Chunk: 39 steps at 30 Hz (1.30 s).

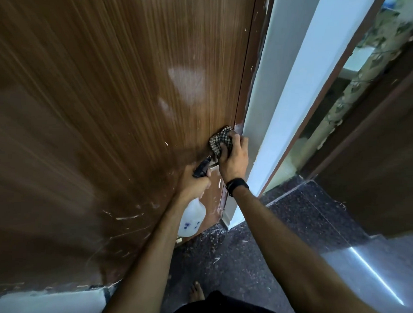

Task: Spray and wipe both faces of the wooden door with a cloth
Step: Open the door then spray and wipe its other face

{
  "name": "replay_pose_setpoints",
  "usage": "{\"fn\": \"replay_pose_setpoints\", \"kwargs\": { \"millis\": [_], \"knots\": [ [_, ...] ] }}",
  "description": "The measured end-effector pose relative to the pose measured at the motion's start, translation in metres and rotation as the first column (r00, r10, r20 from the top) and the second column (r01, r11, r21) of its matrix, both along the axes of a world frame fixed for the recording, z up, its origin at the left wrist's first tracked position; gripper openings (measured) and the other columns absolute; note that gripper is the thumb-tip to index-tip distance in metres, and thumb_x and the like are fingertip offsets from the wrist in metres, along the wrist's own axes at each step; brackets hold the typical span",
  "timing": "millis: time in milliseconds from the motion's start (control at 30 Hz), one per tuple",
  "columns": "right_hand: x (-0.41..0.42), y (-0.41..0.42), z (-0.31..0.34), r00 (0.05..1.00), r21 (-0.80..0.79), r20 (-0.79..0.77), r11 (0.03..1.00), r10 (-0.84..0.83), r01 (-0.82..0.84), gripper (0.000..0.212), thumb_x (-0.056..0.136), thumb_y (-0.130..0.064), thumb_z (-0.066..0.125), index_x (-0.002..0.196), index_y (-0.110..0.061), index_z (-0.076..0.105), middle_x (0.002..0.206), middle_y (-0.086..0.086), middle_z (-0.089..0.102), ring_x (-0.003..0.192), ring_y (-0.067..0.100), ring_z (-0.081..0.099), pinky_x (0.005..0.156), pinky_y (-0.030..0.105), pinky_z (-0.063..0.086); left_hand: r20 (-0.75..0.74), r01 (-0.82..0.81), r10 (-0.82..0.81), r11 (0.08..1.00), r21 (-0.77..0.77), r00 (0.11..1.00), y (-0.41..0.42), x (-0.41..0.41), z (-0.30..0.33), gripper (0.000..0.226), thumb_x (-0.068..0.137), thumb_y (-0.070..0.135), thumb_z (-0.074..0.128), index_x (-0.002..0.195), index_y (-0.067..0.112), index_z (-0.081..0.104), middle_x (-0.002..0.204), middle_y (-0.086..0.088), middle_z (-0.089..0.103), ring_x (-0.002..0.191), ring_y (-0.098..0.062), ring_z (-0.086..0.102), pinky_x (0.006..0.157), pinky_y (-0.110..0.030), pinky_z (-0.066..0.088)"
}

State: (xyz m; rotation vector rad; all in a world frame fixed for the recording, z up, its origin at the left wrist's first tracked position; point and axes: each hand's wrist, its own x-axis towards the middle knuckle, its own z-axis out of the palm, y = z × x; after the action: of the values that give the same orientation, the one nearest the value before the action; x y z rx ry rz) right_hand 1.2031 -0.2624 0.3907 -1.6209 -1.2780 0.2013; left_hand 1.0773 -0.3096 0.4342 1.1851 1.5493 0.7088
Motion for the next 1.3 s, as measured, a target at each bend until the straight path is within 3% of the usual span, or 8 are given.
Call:
{"fn": "replay_pose_setpoints", "kwargs": {
  "millis": [133, 300, 500, 767, 933, 1033, 1133, 1300],
  "knots": [
    [0.004, -0.001, 0.001, 1.000, -0.064, 0.006, 0.998, 0.008, -0.008, 0.030, 0.088, -0.005, 0.061, 0.118, -0.008, 0.058, 0.112, 0.011, 0.055, 0.094, 0.028, 0.056, 0.071, 0.027, 0.041, -0.016, 0.086, -0.086, 0.996, -0.023, 0.996, 0.007, -0.001, -0.006, 0.031, 0.083, -0.012, 0.052, 0.102, 0.006, 0.069, 0.064, -0.005, 0.054, 0.035, -0.004, 0.040, 0.044, -0.019, 0.034],
    [0.002, -0.019, -0.011, 1.000, -0.164, 0.018, 0.986, 0.019, -0.015, 0.039, 0.076, 0.002, 0.062, 0.111, -0.013, 0.060, 0.109, 0.011, 0.058, 0.094, 0.034, 0.058, 0.077, 0.040, 0.053, -0.077, 0.149, -0.150, 0.988, -0.029, 0.986, 0.008, 0.002, -0.021, 0.015, 0.077, 0.001, 0.063, 0.070, 0.014, 0.061, 0.064, -0.004, 0.060, 0.057, -0.024, 0.049, 0.059, -0.035, 0.044],
    [0.010, 0.008, -0.007, 0.951, -0.311, -0.220, 0.940, -0.216, 0.142, 0.030, 0.088, -0.003, 0.056, 0.118, -0.002, 0.051, 0.112, 0.022, 0.059, 0.103, 0.038, 0.056, 0.083, 0.040, 0.044, -0.042, 0.132, -0.136, 0.988, -0.080, 0.990, 0.007, -0.002, -0.024, 0.012, 0.069, 0.005, 0.060, 0.065, 0.017, 0.063, 0.058, -0.005, 0.062, 0.042, -0.023, 0.049, 0.052, -0.030, 0.044],
    [-0.003, -0.032, -0.038, 0.922, -0.283, -0.349, 0.957, -0.167, 0.067, 0.036, 0.086, -0.022, 0.074, 0.108, -0.012, 0.048, 0.107, 0.011, 0.063, 0.094, 0.026, 0.059, 0.076, 0.029, 0.046, -0.042, 0.010, -0.016, 0.990, -0.140, 0.999, -0.005, 0.010, -0.036, 0.023, 0.081, -0.003, 0.058, 0.064, 0.011, 0.061, 0.040, 0.002, 0.052, 0.029, -0.015, 0.042, 0.046, -0.025, 0.038],
    [-0.004, -0.009, -0.032, 0.741, -0.369, -0.588, 0.923, -0.325, 0.111, 0.041, 0.085, -0.038, 0.075, 0.104, -0.019, 0.044, 0.104, 0.008, 0.066, 0.095, 0.028, 0.065, 0.087, 0.041, 0.054, -0.018, -0.105, 0.104, 0.984, -0.145, 0.994, -0.013, 0.008, -0.040, 0.021, 0.088, -0.002, 0.056, 0.076, 0.014, 0.059, 0.059, -0.006, 0.054, 0.039, -0.015, 0.044, 0.046, -0.026, 0.040],
    [-0.006, -0.002, -0.029, 0.585, -0.468, -0.709, 0.883, -0.395, 0.029, 0.051, 0.080, -0.037, 0.080, 0.108, -0.019, 0.041, 0.104, 0.007, 0.063, 0.094, 0.029, 0.065, 0.087, 0.039, 0.056, 0.027, -0.206, 0.214, 0.961, -0.183, 0.976, -0.018, 0.001, -0.044, 0.037, 0.090, -0.002, 0.060, 0.078, 0.030, 0.043, 0.069, -0.001, 0.051, 0.054, -0.017, 0.049, 0.050, -0.026, 0.044],
    [-0.018, -0.008, -0.035, 0.427, -0.504, -0.800, 0.858, -0.421, -0.097, 0.066, 0.071, -0.040, 0.086, 0.111, -0.017, 0.039, 0.104, 0.010, 0.062, 0.090, 0.029, 0.065, 0.085, 0.042, 0.057, 0.045, -0.243, 0.254, 0.954, -0.178, 0.966, -0.021, -0.007, -0.047, 0.033, 0.087, -0.007, 0.056, 0.075, 0.023, 0.050, 0.068, -0.007, 0.051, 0.049, -0.019, 0.042, 0.049, -0.026, 0.038],
    [-0.011, -0.007, -0.028, 0.044, -0.440, -0.896, 0.867, -0.443, -0.235, 0.057, 0.073, -0.021, 0.087, 0.115, -0.014, 0.049, 0.106, 0.018, 0.067, 0.082, 0.033, 0.070, 0.055, 0.039, 0.059, 0.092, -0.306, 0.329, 0.930, -0.205, 0.940, -0.022, -0.016, -0.036, 0.033, 0.082, -0.019, 0.052, 0.076, 0.012, 0.059, 0.062, -0.007, 0.054, 0.040, -0.016, 0.031, 0.044, -0.025, 0.030]
  ]
}}
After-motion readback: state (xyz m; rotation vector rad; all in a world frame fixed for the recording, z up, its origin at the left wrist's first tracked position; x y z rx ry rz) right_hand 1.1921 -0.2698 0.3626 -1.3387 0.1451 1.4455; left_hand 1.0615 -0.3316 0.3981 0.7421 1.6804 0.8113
